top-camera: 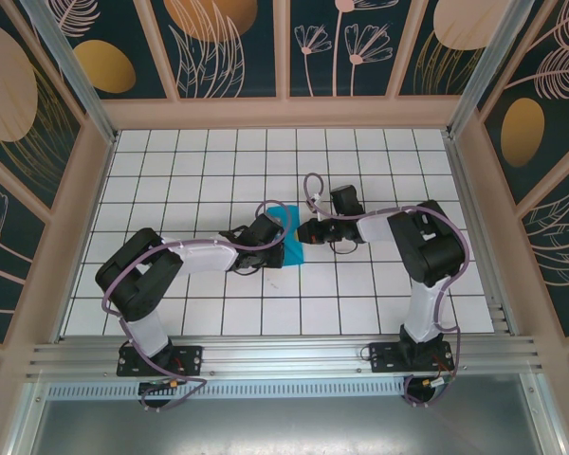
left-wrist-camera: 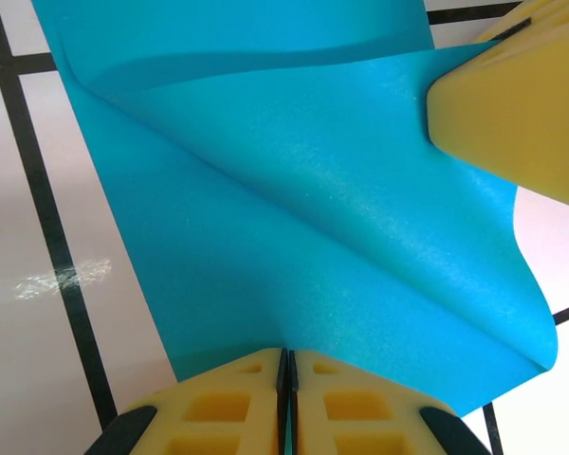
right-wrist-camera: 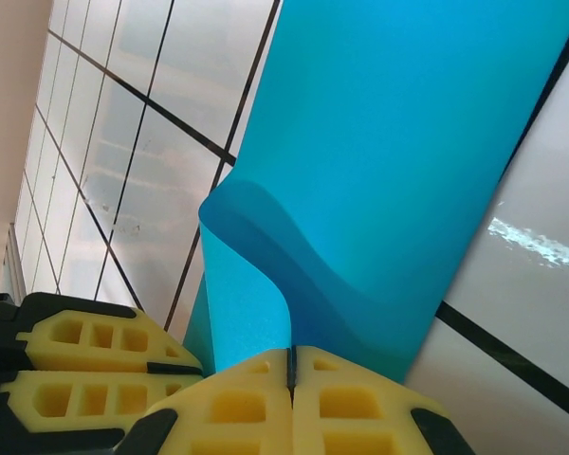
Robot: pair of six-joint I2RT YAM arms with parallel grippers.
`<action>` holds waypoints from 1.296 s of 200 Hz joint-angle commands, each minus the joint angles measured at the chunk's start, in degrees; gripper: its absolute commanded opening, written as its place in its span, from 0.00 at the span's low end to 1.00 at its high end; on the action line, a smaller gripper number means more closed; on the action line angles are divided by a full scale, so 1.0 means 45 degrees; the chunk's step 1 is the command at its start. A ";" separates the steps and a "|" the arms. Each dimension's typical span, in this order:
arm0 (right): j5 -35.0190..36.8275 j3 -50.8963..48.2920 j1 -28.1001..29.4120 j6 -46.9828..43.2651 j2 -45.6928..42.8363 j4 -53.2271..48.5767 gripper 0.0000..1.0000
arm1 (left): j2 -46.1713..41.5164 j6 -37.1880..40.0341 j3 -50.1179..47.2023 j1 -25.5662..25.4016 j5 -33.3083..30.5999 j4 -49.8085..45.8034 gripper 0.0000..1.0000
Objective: Fold a paper plane with a square sheet of paper (pick it up from the middle)
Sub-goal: Fold the triangle a second time at the center of the table.
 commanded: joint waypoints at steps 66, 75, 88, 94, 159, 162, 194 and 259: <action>0.0238 0.0424 0.0003 -0.0714 0.0703 -0.0841 0.02 | -0.0150 0.0006 0.0117 0.0027 -0.0152 -0.0587 0.16; 0.0263 0.0463 0.0033 -0.0761 0.0762 -0.0908 0.02 | -0.0244 -0.0075 0.0108 0.0024 -0.0151 -0.0515 0.16; 0.0385 0.0468 0.0088 -0.0814 0.0793 -0.0986 0.02 | -0.0455 -0.0209 0.0117 0.0044 -0.0155 -0.0441 0.18; 0.0447 0.0485 0.0122 -0.0849 0.0796 -0.1033 0.02 | -0.0489 -0.0328 0.0111 0.0043 -0.0191 -0.0403 0.18; 0.0909 0.0428 0.0243 -0.0843 0.0796 -0.1082 0.01 | -0.2390 -0.3362 -0.0661 0.0438 0.0228 0.2520 0.18; 0.0908 0.0419 0.0243 -0.0831 0.0801 -0.1083 0.01 | -0.2347 -0.3499 -0.0713 0.0487 0.0264 0.2686 0.17; 0.0927 0.0422 0.0243 -0.0826 0.0834 -0.1071 0.01 | -0.1587 -0.4588 -0.0786 0.0980 0.0927 0.4134 0.11; 0.0889 0.0428 0.0245 -0.0835 0.0852 -0.1062 0.01 | 0.0131 -0.5182 -0.0593 0.0977 0.1448 0.5311 0.11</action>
